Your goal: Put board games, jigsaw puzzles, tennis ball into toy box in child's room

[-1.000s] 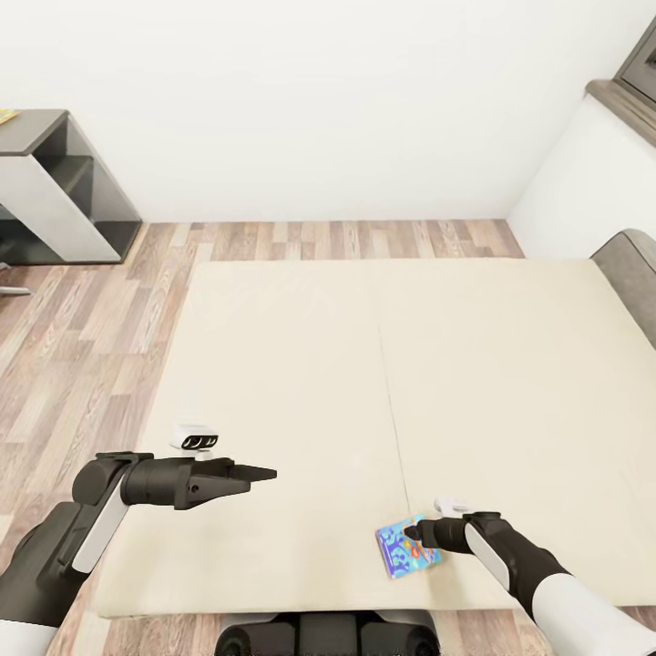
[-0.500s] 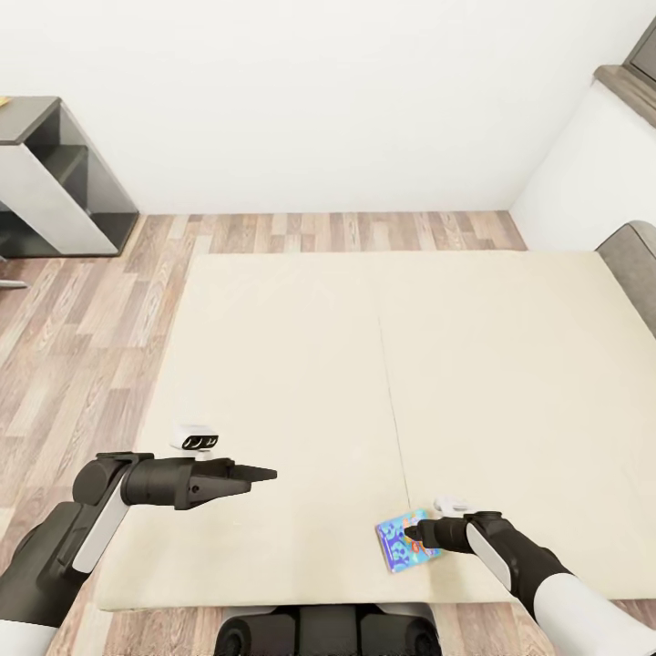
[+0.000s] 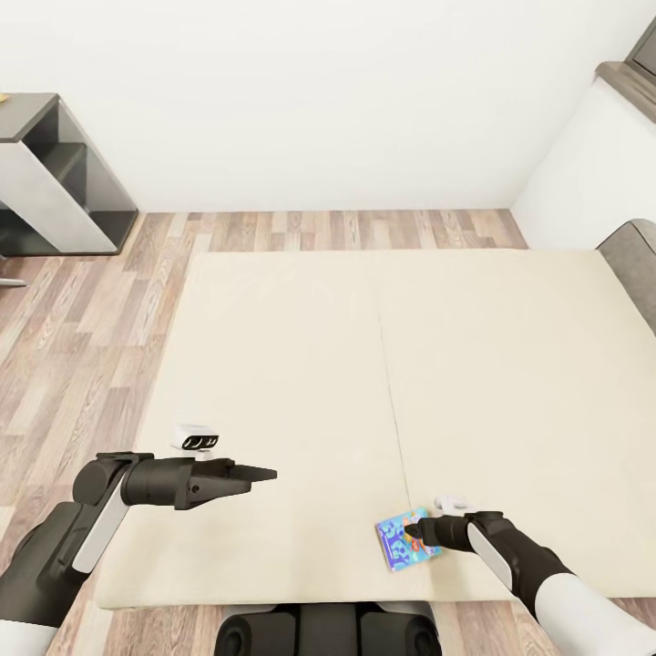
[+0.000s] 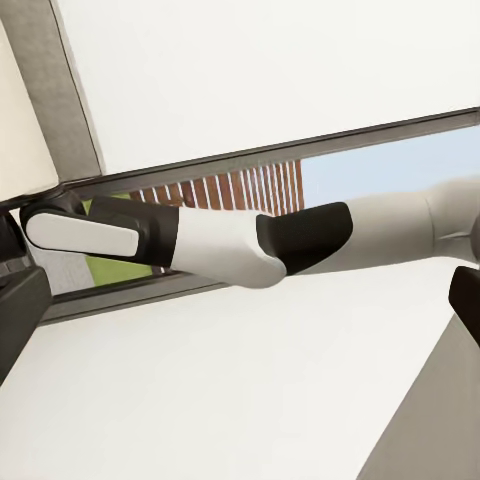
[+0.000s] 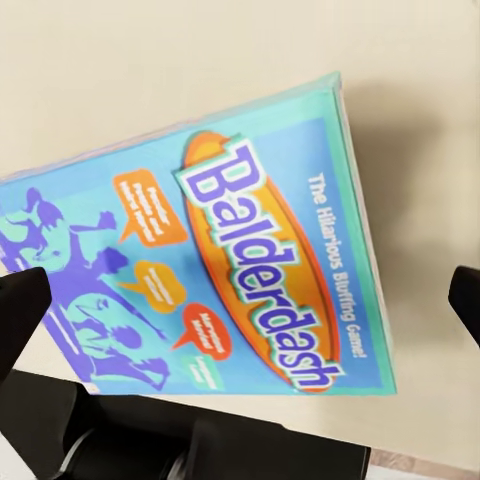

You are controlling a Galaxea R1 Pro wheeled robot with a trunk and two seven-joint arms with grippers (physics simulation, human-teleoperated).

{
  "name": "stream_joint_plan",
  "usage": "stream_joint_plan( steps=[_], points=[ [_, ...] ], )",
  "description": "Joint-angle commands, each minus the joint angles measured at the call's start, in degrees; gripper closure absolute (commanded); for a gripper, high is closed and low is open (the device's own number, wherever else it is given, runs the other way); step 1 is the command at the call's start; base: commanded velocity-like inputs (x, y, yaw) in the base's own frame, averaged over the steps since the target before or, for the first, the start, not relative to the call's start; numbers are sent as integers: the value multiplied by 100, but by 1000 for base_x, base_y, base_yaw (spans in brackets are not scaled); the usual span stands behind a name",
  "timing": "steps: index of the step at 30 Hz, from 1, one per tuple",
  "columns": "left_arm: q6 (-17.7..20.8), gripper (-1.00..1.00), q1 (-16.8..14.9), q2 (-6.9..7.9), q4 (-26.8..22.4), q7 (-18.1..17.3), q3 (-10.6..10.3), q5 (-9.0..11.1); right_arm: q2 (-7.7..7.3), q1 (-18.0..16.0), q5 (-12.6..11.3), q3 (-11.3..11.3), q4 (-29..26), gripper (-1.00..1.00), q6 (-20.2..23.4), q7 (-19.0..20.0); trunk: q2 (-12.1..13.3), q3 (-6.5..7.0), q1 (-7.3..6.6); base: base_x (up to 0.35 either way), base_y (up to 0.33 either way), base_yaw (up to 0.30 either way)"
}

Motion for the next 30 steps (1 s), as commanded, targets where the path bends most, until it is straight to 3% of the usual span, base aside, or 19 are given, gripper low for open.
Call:
stream_joint_plan(
  steps=[1,30],
  points=[
    [61,-100,-3,5,-1,-15,-10,11,-7,-5,-12,25,-8,-100,17,18,-9,-7,3,0,0,0],
    [63,-100,-3,5,-1,55,-18,11,15,-11,-13,14,-11,-100,6,396,-9,-7,3,0,0,0]
  ],
)
